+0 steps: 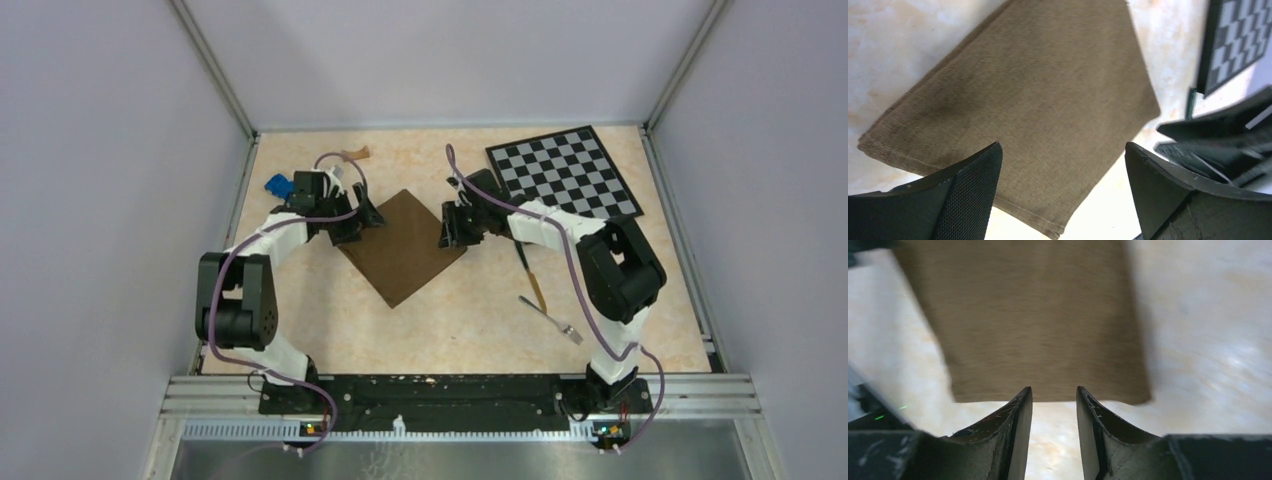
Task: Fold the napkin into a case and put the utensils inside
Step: Rotate the square-folded napkin at the center of the board.
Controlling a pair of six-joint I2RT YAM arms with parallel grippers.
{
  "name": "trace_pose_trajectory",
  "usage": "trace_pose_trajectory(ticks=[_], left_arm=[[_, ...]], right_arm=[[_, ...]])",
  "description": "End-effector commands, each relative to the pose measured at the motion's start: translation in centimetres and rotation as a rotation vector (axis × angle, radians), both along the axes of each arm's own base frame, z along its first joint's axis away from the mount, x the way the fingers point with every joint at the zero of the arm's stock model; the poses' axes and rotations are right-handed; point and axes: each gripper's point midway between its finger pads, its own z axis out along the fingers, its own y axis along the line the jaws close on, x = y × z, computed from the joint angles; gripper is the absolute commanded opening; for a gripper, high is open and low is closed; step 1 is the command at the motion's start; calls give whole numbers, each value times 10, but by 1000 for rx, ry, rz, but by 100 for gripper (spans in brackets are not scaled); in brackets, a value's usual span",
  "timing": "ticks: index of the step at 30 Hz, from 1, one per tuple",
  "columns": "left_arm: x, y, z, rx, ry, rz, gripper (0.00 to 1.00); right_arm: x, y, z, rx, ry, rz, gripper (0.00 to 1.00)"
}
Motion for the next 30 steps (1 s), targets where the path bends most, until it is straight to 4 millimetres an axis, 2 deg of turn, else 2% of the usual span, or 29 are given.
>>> trace_pose_trajectory(ticks=[1, 3, 5, 7, 10, 13, 15, 17, 18, 21, 22, 23, 27, 30], left_arm=[[26, 11, -11, 49, -22, 91, 96], [26, 19, -29, 91, 11, 125, 97], [22, 26, -46, 126, 49, 152, 97], [12, 30, -57, 146, 80, 170, 98], [-10, 29, -63, 132, 104, 176, 99], [-31, 22, -59, 108, 112, 149, 99], [-36, 13, -44, 69, 93, 107, 99], [-35, 7, -23, 42, 50, 71, 99], [-32, 5, -11, 31, 18, 54, 99], [-14, 10, 15, 30, -22, 77, 99], [-6, 16, 17, 34, -27, 96, 99], [0, 20, 18, 26, -26, 114, 99], [14, 20, 11, -111, 1, 113, 99], [13, 19, -7, -113, 35, 125, 98]], right_arm=[[1, 63, 42, 350, 29, 130, 38], [10, 54, 24, 327, 44, 97, 39], [21, 34, 3, 289, 49, 38, 39], [31, 8, -17, 235, 54, -25, 39], [41, -28, -41, 100, 33, -90, 40], [50, -52, -45, -35, -23, -111, 41], [55, -56, -32, -68, -52, -110, 41], [57, -49, -4, -47, -90, -100, 43], [57, -42, 12, -23, -115, -91, 48], [55, 2, 60, 197, -145, -44, 61], [49, 24, 76, 328, -126, 4, 63], [51, 40, 87, 421, -114, -3, 65], [56, 96, 116, 689, -49, 21, 66], [71, 124, 109, 788, 23, 0, 60]])
